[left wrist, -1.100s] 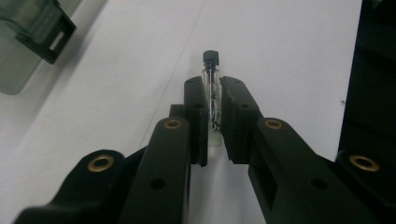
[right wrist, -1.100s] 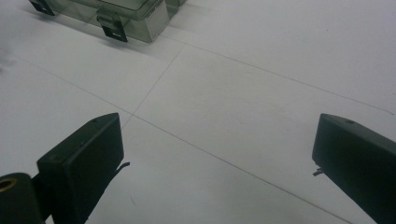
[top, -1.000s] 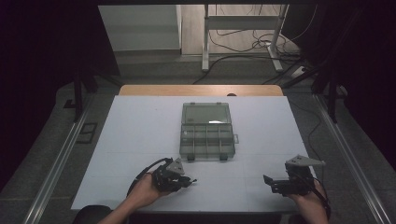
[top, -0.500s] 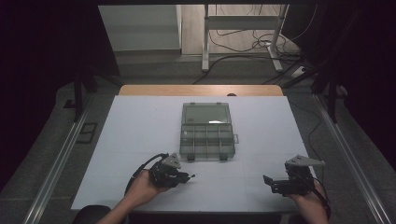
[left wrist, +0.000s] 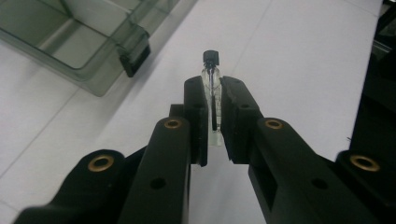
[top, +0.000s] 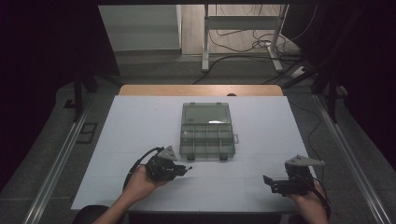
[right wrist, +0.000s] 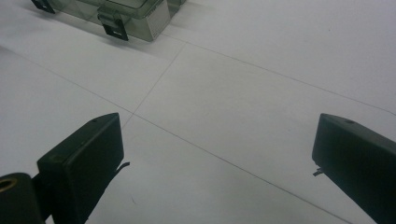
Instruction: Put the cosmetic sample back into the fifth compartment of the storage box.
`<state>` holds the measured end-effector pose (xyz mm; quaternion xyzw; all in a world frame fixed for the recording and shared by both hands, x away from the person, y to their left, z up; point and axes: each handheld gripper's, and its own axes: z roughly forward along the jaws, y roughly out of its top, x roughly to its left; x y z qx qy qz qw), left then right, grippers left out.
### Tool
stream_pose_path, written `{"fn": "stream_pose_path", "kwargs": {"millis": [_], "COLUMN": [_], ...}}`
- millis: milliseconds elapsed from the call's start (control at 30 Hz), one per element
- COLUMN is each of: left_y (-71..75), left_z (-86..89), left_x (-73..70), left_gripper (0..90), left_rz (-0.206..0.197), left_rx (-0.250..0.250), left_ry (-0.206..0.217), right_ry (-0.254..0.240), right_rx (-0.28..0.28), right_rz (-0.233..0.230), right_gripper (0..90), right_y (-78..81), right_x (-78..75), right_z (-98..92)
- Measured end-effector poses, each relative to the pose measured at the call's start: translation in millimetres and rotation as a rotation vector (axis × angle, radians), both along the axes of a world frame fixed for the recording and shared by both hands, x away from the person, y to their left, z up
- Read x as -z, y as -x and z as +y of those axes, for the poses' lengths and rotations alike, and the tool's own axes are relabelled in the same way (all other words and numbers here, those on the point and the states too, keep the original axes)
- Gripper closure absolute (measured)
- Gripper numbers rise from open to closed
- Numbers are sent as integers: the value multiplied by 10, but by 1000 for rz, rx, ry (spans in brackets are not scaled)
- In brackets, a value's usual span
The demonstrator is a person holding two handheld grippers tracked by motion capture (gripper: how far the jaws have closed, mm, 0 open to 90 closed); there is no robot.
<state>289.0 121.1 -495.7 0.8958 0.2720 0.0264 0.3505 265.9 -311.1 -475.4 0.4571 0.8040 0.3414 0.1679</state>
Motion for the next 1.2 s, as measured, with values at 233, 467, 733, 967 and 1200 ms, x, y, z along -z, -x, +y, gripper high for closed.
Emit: {"fn": "stream_pose_path", "kwargs": {"millis": [233, 467, 733, 967, 1200], "left_y": [-52, -156, -234, -318, -426], "left_z": [20, 42, 60, 74, 61], "left_x": [-42, -92, -115, -150, -171], "left_gripper": [811, 811, 811, 811, 811], "left_rz": [-16, -27, -32, -41, -52], "left_rx": [-26, -57, -84, -110, -130], "left_ry": [-3, 4, 6, 14, 11], "right_ry": [1, 0, -1, -1, -1], "right_rx": [0, 0, 0, 1, 2], "right_rz": [3, 3, 4, 4, 4], "right_gripper": [26, 25, 25, 25, 25], "right_y": [-1, -3, -6, -7, -8], "right_x": [-1, 0, 3, 4, 5], "right_z": [2, -2, 1, -1, -1]}}
